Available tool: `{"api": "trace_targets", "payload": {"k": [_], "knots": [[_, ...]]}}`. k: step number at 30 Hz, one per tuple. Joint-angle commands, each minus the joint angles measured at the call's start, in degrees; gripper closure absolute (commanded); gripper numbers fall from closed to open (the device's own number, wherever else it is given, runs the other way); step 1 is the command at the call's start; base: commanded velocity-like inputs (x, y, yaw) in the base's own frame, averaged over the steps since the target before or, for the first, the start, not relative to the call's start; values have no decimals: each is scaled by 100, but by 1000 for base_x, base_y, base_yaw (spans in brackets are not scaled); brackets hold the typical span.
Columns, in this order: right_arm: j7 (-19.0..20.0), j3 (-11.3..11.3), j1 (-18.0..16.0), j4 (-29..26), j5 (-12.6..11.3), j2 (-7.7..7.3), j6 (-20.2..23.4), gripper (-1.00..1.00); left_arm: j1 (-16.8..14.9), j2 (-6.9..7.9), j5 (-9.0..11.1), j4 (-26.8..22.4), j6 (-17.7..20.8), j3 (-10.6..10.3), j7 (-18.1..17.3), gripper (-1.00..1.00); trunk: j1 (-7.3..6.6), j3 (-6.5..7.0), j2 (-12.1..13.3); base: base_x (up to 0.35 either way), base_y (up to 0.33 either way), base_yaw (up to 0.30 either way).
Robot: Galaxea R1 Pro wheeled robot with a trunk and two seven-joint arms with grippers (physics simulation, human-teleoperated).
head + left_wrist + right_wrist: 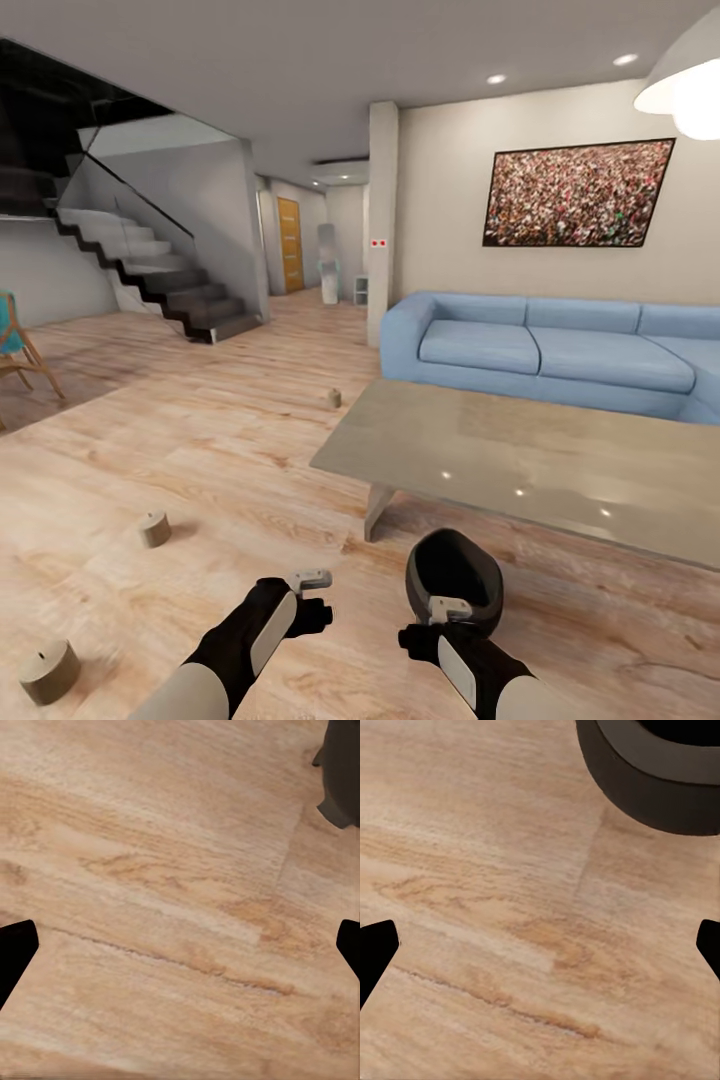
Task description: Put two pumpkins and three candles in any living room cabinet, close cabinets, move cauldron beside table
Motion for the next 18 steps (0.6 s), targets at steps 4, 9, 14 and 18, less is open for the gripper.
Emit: {"api": "trace_targets", "payload": {"k": [4,9,14,18], "knots": [[-37,39,1,-15,-62,-3,29,-100,-4,5,60,-5,7,-28,49,-100,-1,-22,-3,-3,-3,267],[-37,39,1,-15,-63,-3,29,-100,-4,7,56,-5,-4,-22,42,-100,-1,-42,-3,0,0,267],[-38,39,1,-15,-63,-3,22,-100,-4,7,57,-5,-24,-19,34,-100,-1,-62,-3,0,0,268],[-38,39,1,-15,-63,-3,20,-100,-2,10,53,-5,-29,-19,36,-100,-1,-78,-3,0,0,268]]}}
